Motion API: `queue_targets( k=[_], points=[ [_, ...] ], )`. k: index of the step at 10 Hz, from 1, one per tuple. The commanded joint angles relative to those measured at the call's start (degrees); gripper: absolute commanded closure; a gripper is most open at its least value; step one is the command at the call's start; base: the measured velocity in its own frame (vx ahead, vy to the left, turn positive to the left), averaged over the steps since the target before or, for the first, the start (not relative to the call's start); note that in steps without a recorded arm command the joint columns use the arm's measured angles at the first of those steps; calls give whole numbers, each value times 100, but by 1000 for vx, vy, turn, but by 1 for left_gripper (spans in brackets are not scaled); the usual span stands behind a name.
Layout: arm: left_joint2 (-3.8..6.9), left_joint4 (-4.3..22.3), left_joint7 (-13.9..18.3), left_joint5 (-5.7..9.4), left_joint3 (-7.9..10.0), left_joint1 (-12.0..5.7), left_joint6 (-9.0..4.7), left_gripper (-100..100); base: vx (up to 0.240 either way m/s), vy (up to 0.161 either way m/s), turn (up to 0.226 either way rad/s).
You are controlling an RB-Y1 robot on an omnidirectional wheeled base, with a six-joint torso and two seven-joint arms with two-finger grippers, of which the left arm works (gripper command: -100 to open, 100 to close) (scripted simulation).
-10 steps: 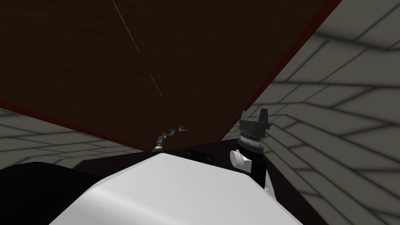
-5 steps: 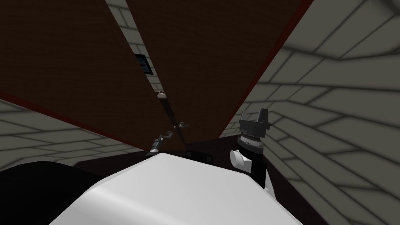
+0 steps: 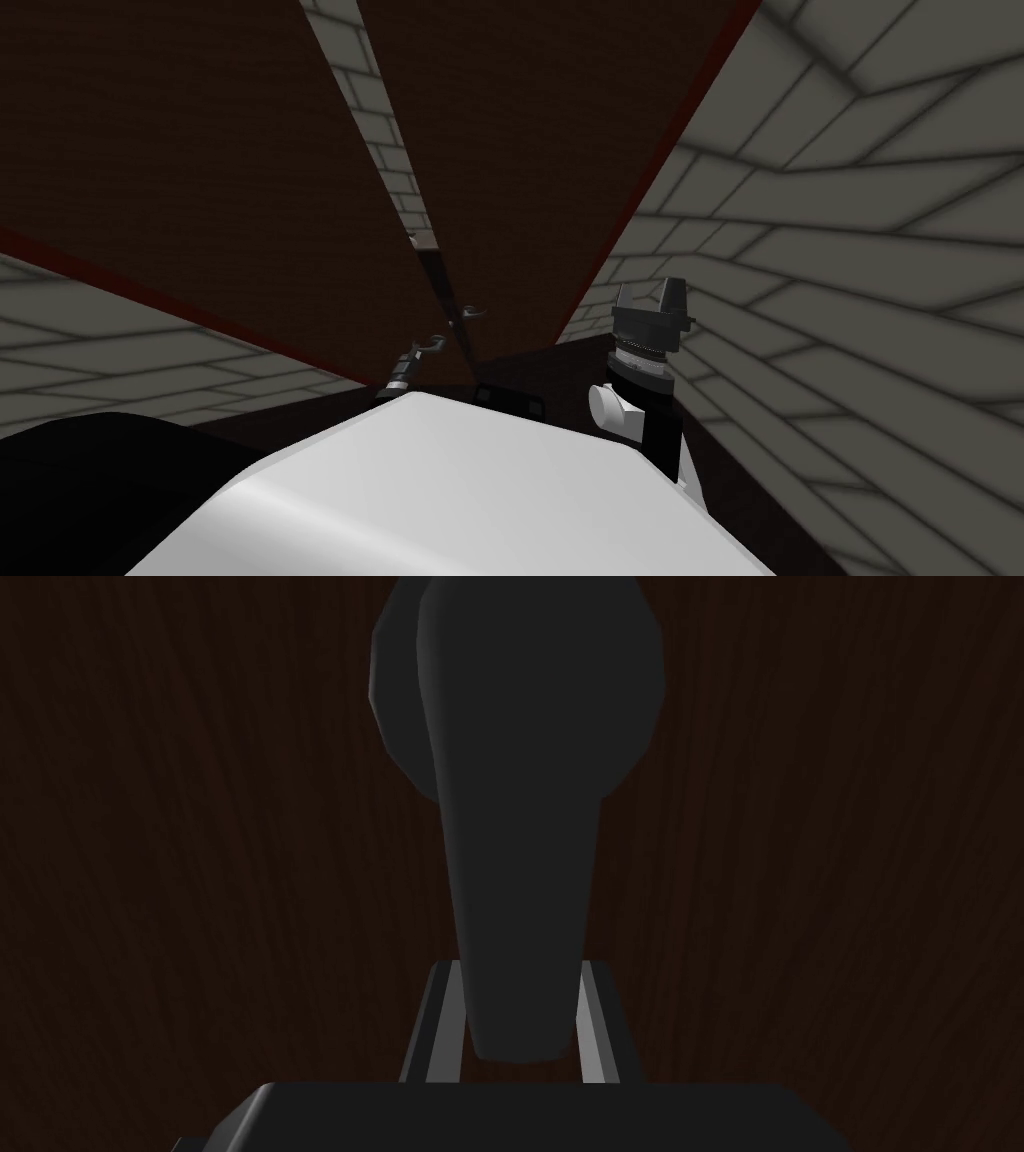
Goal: Pull the door open
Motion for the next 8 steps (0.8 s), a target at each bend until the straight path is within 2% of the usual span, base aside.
queue_targets(
  k=[1,2,3,7,8],
  points=[
    [-44,-68,71,-79,-167,3,-87,100,-89,29,-130],
    [24,17,53,-25,-57,-12,-43,100,-42,26,-18],
    [67,60,125,-63,-122,39,-181,100,-134,50,-167],
    [122,120,218,-121,-220,115,-390,100,-161,10,-95],
    [159,159,279,-161,-286,166,-530,100,-171,5,-156]
  ],
)
